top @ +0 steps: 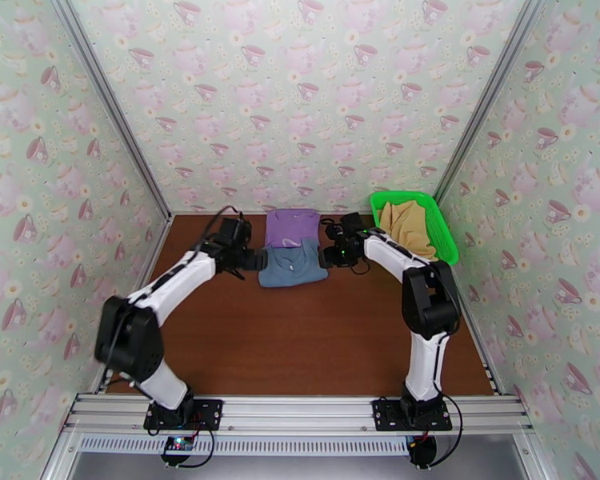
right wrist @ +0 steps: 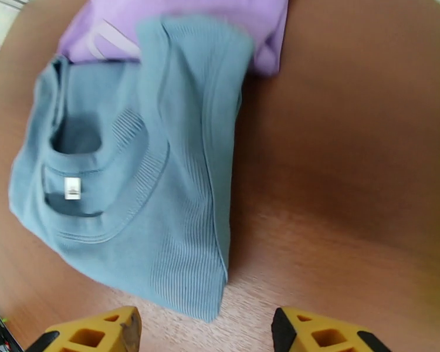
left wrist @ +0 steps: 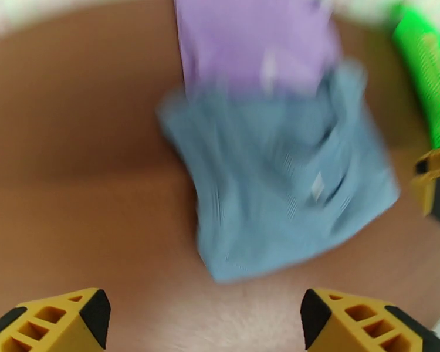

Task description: Fold and stack the mixed laundry pile

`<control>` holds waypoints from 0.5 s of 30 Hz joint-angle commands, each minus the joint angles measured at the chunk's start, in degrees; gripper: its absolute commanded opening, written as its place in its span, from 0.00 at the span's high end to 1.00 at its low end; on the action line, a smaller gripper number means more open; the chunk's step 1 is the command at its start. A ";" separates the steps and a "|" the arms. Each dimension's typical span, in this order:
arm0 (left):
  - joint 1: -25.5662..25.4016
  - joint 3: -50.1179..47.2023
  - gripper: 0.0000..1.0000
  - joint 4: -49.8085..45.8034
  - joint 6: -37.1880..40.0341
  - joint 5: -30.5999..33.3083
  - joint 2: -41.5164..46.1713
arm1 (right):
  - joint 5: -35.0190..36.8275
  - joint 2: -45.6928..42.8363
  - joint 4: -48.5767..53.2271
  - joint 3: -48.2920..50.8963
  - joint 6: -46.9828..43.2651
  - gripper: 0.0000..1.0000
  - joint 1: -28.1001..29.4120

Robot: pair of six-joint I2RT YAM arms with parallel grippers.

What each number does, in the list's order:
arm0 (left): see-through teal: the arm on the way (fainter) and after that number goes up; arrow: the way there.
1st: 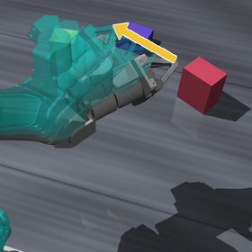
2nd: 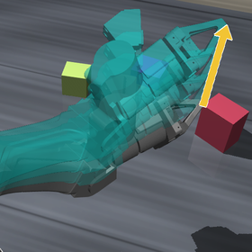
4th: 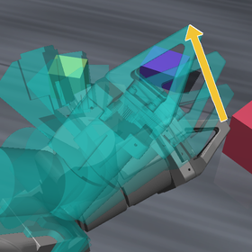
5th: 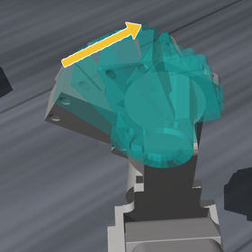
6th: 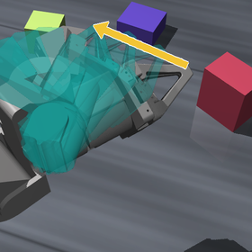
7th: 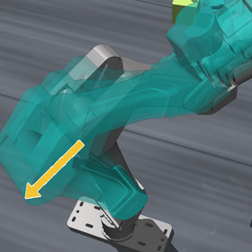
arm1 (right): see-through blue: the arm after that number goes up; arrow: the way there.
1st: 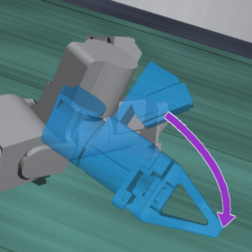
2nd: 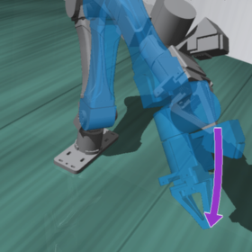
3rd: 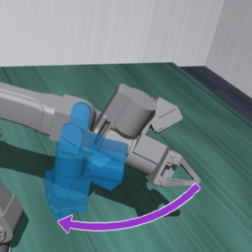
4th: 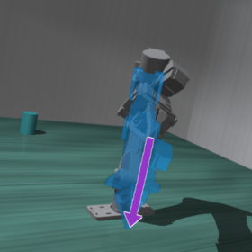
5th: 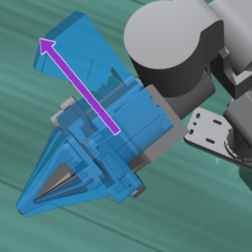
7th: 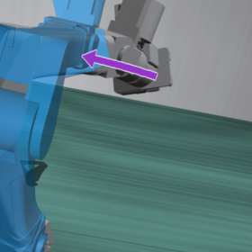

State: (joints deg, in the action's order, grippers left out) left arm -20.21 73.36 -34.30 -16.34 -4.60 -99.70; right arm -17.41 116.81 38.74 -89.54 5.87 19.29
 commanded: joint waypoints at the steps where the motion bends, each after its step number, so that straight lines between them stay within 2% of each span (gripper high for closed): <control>1: 0.19 1.00 0.11 3.84 -6.19 -7.23 -2.19 | -1.60 2.83 0.04 -2.44 4.06 0.36 0.90; 9: 0.07 4.36 0.15 6.44 -7.39 -8.07 -12.51 | -5.49 9.47 -1.56 -6.11 7.00 0.36 2.45; 15: -0.01 6.25 0.16 7.77 -7.21 -9.71 -18.05 | -7.37 12.17 -2.55 -7.55 8.51 0.41 3.26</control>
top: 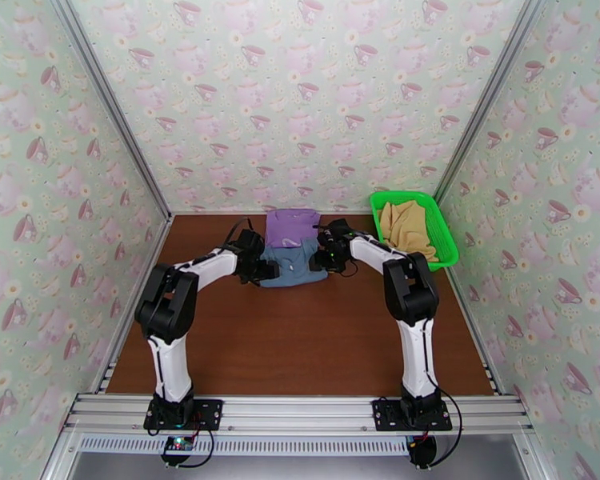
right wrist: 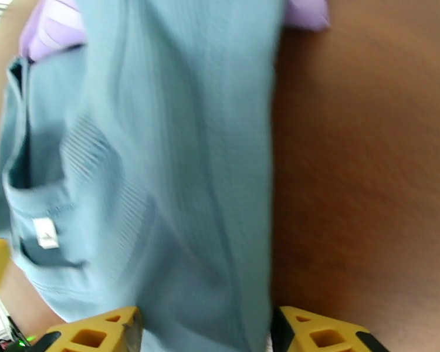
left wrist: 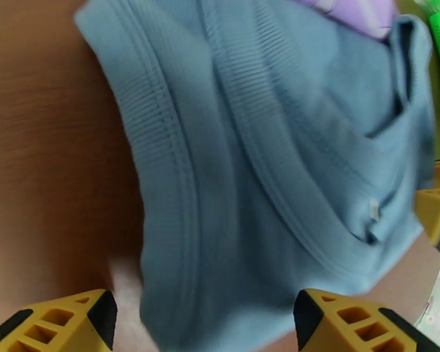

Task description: Fold and stack the mixed laundry pile

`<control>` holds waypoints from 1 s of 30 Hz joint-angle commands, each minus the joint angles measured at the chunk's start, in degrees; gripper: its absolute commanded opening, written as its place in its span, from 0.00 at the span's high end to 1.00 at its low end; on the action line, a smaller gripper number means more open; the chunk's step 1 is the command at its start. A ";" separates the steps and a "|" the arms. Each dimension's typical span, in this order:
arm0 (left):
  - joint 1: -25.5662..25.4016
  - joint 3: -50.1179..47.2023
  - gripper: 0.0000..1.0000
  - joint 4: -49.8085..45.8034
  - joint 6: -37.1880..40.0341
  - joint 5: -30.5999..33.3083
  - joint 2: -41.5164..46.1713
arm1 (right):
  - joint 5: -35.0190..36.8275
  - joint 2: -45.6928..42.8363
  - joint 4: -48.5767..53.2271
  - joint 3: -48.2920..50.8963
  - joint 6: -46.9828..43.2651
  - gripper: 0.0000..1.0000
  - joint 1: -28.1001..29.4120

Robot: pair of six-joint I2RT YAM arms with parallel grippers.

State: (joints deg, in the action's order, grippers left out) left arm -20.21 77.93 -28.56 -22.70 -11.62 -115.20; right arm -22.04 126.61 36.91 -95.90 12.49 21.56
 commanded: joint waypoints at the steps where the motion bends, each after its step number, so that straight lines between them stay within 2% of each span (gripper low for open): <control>1: -0.16 2.03 0.17 2.61 -1.03 -2.71 -3.48 | -2.95 2.66 -0.84 -1.24 2.17 0.43 1.03; 5: -0.92 3.14 0.23 5.19 -2.23 -5.91 -6.62 | -3.69 3.23 -0.94 -1.00 2.52 0.53 1.20; 9: -2.09 3.61 0.38 7.46 -3.07 -7.51 -8.07 | -4.14 3.03 -1.29 -0.02 2.71 0.69 1.17; 11: -2.46 3.37 0.51 8.37 -3.36 -7.87 -8.03 | -4.40 2.79 -1.40 0.61 2.89 0.76 1.16; 13: -2.65 2.90 0.71 8.88 -3.58 -7.72 -7.47 | -4.46 2.36 -1.57 1.29 3.02 0.85 1.26; 15: -2.74 1.62 0.90 9.57 -3.67 -6.89 -5.81 | -4.46 1.65 -1.53 1.88 3.07 1.00 1.25; 16: -2.74 0.87 0.99 9.91 -3.72 -6.24 -4.85 | -4.21 1.21 -1.38 2.10 3.07 1.00 1.24; 23: -2.69 -2.47 1.00 6.25 -2.34 0.27 6.98 | -0.34 -6.19 1.80 1.94 1.44 1.00 1.20; 30: -2.09 5.82 1.00 -2.74 1.67 4.92 16.21 | 3.64 -12.10 8.17 -6.09 -0.40 1.00 1.19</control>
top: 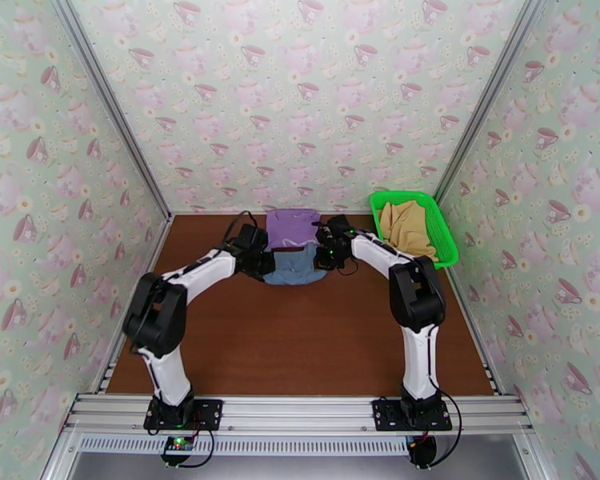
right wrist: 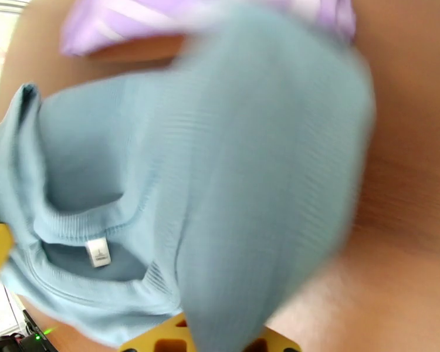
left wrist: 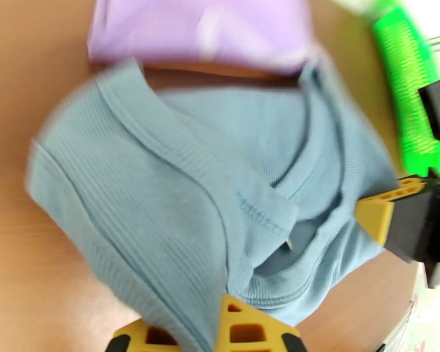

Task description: Fold and stack the mixed laundry pile

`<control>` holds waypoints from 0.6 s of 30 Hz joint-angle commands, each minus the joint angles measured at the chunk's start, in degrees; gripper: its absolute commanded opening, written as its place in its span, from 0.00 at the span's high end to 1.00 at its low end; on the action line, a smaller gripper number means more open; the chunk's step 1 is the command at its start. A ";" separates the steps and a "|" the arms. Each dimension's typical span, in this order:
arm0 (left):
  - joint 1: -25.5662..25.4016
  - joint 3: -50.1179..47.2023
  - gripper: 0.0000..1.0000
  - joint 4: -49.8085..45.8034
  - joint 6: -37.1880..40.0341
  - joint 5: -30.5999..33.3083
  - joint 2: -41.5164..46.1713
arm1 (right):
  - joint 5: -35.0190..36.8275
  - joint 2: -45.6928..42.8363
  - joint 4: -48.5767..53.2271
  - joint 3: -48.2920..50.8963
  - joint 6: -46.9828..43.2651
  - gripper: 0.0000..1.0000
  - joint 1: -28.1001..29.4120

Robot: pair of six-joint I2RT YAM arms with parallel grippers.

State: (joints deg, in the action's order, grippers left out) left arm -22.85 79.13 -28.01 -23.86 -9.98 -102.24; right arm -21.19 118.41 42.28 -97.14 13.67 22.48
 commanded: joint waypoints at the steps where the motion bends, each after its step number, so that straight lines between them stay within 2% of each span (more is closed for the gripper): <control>1: 0.98 6.62 1.00 -4.05 3.34 3.29 3.27 | 2.92 -3.98 3.47 -6.34 -1.78 1.00 0.26; 9: 4.17 28.88 1.00 -8.08 10.70 2.23 -7.33 | 4.31 4.81 6.51 -26.27 -2.69 1.00 -1.00; 14: 6.65 43.59 1.00 -7.62 13.37 -0.08 -19.67 | 3.96 14.97 3.30 -38.21 -1.31 1.00 -2.91; 18: 8.42 51.20 1.00 -6.15 13.82 -1.70 -29.33 | 2.62 23.29 1.18 -45.41 0.37 1.00 -4.02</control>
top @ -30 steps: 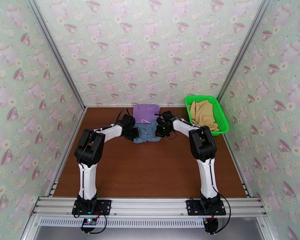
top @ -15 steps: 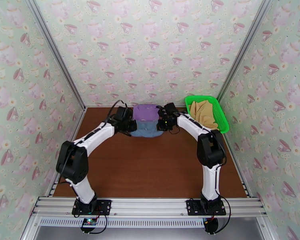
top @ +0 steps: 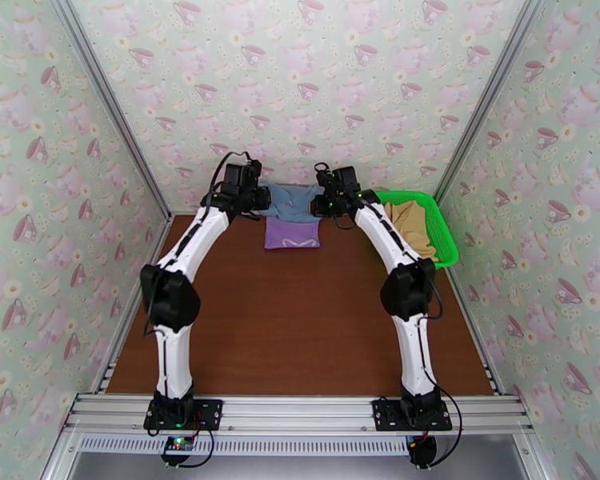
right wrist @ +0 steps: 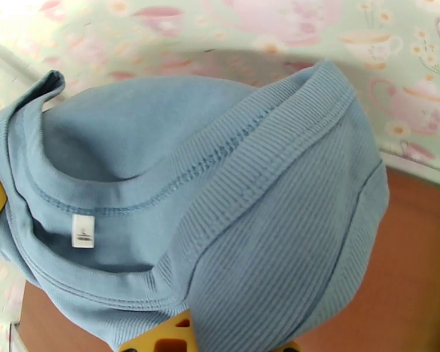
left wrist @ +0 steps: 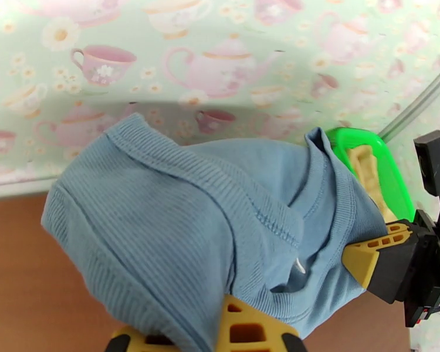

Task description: Fold and stack the mixed laundry pile

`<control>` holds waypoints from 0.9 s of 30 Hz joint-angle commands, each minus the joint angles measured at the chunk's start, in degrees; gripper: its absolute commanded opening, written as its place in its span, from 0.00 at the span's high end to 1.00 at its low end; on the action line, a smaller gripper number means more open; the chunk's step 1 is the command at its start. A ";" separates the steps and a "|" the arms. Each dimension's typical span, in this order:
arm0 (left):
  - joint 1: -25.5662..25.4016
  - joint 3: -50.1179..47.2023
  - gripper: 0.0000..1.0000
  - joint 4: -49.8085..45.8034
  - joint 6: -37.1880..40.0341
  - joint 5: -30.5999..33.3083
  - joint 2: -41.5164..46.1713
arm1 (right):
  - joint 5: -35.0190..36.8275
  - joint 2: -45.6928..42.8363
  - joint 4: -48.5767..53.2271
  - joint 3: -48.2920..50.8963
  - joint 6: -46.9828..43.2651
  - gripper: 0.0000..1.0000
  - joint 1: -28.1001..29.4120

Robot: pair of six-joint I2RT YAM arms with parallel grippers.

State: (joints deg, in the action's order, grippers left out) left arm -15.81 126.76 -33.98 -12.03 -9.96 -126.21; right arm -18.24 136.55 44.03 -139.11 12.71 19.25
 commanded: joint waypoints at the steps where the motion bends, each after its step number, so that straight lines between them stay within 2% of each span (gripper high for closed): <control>1: 1.68 5.05 1.00 0.18 2.12 -2.10 -7.68 | -0.63 7.10 -0.98 -4.74 1.88 1.00 -0.95; 8: 2.16 3.92 1.00 7.65 1.09 -3.78 -17.18 | -0.45 14.91 -4.39 -5.89 3.84 1.00 -1.97; 12: 2.49 4.04 1.00 8.17 0.27 -4.11 -20.57 | -1.13 17.02 -4.99 -5.78 4.82 1.00 -2.65; 13: 2.78 3.89 0.95 8.27 -0.11 -4.37 -20.90 | -1.36 17.13 -5.09 -5.66 5.00 0.95 -2.75; 14: 2.95 3.57 0.84 8.31 -0.47 -4.37 -21.00 | -1.45 17.01 -5.18 -5.44 5.04 0.87 -2.73; 16: 3.36 2.67 0.54 8.52 -0.88 -6.34 -20.40 | -1.41 15.98 -5.35 -4.59 4.72 0.72 -2.88; 18: 3.58 0.81 0.36 9.37 -1.06 -6.16 -18.79 | -0.84 13.96 -5.23 -3.58 3.82 0.62 -2.81; 21: 4.25 -2.38 0.22 10.57 -0.10 -5.94 -14.21 | 1.45 8.59 -3.31 -1.90 0.91 0.55 -3.27; 25: 4.24 -7.79 0.00 11.81 3.64 -6.76 -3.14 | 5.88 -4.28 1.81 2.87 -4.67 0.51 -3.70; 27: 4.18 -11.99 0.00 13.53 4.37 -6.58 4.44 | 8.69 -12.84 4.14 7.86 -6.26 0.48 -3.69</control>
State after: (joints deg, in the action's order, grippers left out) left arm -11.57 116.97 -25.26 -10.28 -15.22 -135.48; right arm -14.20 138.39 44.86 -133.71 11.16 15.97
